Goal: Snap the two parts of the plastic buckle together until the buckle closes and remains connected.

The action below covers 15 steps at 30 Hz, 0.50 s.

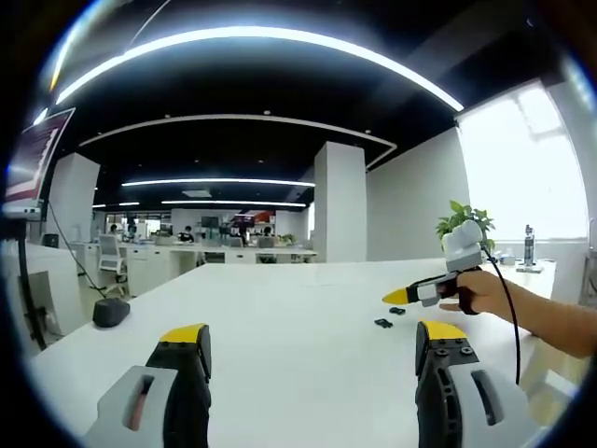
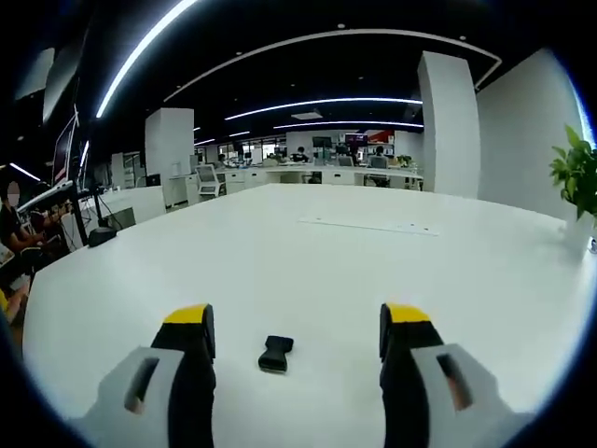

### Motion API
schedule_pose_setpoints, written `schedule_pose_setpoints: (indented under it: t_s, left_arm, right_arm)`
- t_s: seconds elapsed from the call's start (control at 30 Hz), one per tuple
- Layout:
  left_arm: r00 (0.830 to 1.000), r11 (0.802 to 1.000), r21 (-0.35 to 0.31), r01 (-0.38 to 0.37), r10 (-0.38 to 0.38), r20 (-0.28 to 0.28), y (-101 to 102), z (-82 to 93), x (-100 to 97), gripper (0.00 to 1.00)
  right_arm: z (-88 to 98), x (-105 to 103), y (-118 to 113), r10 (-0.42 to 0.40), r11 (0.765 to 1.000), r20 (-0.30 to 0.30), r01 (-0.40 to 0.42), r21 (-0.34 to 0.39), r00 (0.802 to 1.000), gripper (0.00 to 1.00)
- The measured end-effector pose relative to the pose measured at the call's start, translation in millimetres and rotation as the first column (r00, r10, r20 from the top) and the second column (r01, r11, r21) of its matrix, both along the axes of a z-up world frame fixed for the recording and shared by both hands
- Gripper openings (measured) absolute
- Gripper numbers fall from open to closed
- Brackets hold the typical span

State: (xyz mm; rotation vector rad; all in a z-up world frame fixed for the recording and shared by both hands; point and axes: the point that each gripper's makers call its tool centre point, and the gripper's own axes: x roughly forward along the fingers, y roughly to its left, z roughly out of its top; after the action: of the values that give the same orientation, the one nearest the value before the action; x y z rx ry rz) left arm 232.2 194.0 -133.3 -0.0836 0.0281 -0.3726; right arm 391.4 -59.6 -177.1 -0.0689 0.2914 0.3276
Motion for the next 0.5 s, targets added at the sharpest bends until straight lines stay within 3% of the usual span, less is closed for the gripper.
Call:
schedule_pose_setpoints:
  t_s: [0.5]
  left_arm:
    - [1.000, 1.000, 0.000, 0.001, -0.001, 0.001, -0.1, 0.1, 0.2, 0.92]
  right_arm:
    - [-5.2, -0.3, 2.1, 0.009, 0.999, -0.018, -0.010, -0.034, 1.000, 0.65]
